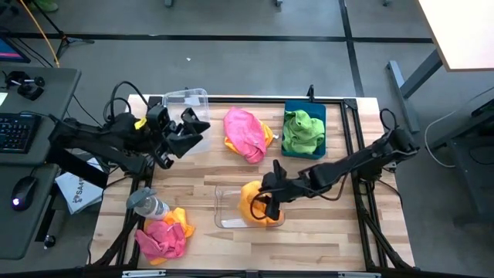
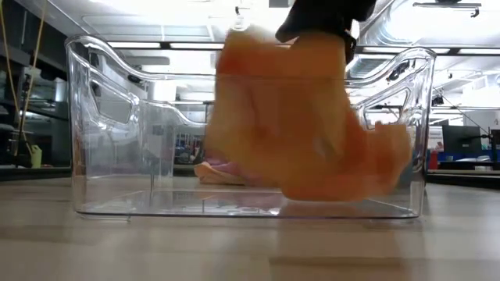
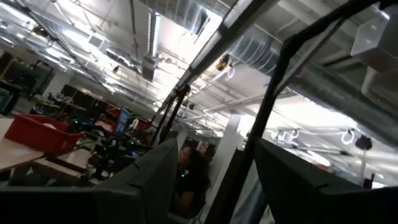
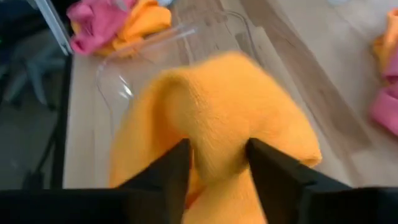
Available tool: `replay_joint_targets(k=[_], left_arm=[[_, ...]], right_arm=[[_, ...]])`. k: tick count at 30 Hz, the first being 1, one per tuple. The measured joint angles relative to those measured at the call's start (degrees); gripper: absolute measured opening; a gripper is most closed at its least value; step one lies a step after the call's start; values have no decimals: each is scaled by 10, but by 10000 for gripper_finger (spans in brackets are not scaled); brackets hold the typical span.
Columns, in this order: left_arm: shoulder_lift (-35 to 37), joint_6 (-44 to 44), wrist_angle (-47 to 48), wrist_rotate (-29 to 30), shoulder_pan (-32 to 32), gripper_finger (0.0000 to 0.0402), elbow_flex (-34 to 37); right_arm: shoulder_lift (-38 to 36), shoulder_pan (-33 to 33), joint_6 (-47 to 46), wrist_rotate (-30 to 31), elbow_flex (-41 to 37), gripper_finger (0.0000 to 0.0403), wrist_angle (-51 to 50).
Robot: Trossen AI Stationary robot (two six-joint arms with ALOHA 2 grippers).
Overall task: Sort microfiber towel by color & place in baskets
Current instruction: Put the middle right yellow microfiber towel into the bottom transparent bin, then put the bottom yellow microfiber towel into the bottom transparent bin
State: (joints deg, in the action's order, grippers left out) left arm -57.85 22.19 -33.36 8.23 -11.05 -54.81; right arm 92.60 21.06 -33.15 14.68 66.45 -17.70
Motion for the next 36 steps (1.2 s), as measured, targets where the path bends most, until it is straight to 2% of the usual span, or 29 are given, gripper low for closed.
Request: replay_joint_targets(k=[6,9,12,14,18,21,25,27,29,31,36], left_arm=[[32,-40,42,1,-3,200,0],[51,-72,100,52,-3,200,-2],[51,-75,253,117,-2,200,-41],[25,-62,373,115,-2,200,-87],[-59,-58,587,64,2,200,-193],[-120,-39,729,-11,-7,200,-249],[-182,-32,894,-172,-50,200,-258],[-207,-24,981,-206,-76,200,-257],[-226,2,1048,-207,-101,200,-247],[-243,31,1057,-214,-122,200,-223],[-293,76,977,-253,-148,200,-159]], right_arm=[[0,-2,40,-4,85,266,-133],[0,-8,78,0,140,294,-186],[0,-20,90,40,197,303,-245],[0,-30,92,75,236,304,-297],[-1,-48,92,156,309,304,-405],[-7,-63,77,194,349,304,-475],[-15,-79,49,214,375,304,-533],[-16,-84,47,213,377,304,-549],[-16,-88,47,212,377,304,-555],[-16,-88,51,212,377,304,-564],[-15,-88,62,212,377,304,-575]])
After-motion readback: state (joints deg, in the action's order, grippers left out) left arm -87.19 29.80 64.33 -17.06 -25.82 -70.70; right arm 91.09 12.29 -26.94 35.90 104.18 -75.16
